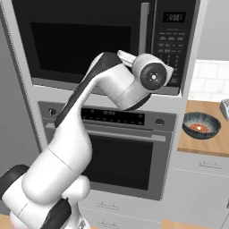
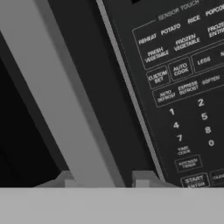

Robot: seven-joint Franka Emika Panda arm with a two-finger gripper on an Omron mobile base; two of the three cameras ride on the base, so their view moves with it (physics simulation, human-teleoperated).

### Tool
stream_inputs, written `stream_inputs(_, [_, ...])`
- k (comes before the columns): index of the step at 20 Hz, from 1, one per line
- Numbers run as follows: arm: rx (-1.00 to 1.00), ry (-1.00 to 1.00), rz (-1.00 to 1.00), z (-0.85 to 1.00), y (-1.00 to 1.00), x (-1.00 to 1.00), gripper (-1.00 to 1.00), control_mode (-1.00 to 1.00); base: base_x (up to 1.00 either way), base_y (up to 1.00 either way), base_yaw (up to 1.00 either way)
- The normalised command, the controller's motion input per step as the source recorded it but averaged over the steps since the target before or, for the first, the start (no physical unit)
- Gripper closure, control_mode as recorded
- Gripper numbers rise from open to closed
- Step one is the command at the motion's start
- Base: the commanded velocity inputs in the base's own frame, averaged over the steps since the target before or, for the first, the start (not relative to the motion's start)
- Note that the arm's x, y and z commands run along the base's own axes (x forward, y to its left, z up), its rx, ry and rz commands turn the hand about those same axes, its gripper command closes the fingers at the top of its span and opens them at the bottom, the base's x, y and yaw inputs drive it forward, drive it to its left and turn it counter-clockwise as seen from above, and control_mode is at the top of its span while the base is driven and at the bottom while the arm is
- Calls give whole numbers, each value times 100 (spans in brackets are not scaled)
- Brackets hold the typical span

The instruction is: Open the microwave, place the bowl with waffle inside the microwave, then close the microwave door and turn it on.

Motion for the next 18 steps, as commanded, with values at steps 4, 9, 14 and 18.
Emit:
stream_inputs(4, [0,-34,9,22,11,-100,100,-100,0,0,0])
stream_inputs(9, [-12,-10,1,47,55,-100,100,-100,0,0,0])
stream_inputs(14, [-23,0,-1,65,80,-100,100,-100,0,0,0])
stream_inputs(18, [-30,3,-6,58,96,-100,100,-100,0,0,0])
